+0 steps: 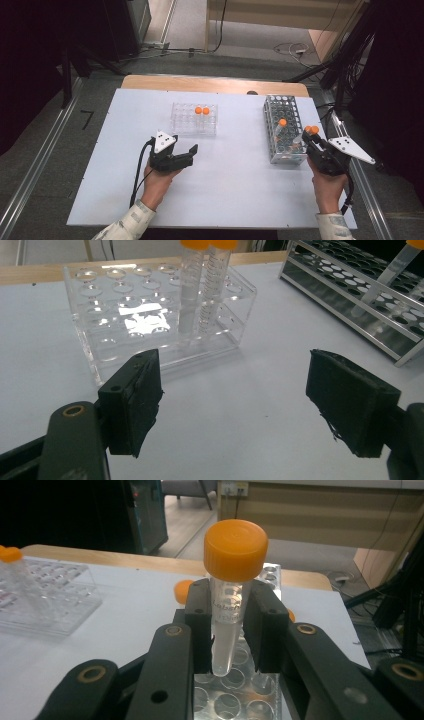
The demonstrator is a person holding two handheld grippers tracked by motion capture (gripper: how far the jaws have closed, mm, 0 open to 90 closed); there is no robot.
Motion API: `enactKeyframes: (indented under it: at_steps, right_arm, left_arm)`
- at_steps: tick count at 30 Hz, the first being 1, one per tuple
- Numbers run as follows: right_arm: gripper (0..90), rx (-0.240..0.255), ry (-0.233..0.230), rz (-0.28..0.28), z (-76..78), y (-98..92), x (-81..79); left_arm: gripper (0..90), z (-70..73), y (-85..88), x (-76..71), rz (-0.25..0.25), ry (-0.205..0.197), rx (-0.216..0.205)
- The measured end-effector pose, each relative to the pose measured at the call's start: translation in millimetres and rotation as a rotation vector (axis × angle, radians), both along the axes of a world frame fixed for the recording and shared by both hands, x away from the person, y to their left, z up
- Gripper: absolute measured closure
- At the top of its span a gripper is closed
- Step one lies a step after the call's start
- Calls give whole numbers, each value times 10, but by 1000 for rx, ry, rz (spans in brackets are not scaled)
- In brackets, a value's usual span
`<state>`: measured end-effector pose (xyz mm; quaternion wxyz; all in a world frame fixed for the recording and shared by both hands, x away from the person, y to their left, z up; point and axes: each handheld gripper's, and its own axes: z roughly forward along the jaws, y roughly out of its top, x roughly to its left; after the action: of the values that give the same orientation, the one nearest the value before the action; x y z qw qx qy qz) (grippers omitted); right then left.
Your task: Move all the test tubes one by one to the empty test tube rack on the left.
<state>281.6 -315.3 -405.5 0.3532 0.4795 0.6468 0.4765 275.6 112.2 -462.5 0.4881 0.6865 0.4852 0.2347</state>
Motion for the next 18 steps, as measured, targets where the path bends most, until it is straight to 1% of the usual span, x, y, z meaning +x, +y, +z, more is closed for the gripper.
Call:
enactKeyframes:
  at_steps: [3, 9, 14, 18]
  right_arm:
    - [716, 4, -13, 32, 51, 56, -65]
    - [717, 24, -12, 136, 98, 243, -171]
    - [717, 20, 4, 208, 69, 422, -210]
    - [717, 4, 29, 245, -12, 548, -199]
  left_arm:
    - [225, 1, -1, -1, -1, 0, -1]
    - [225, 10, -13, -9, -4, -4, -2]
    - [225, 20, -17, -17, -9, -7, -3]
    - [227, 30, -28, -28, -13, -10, -7]
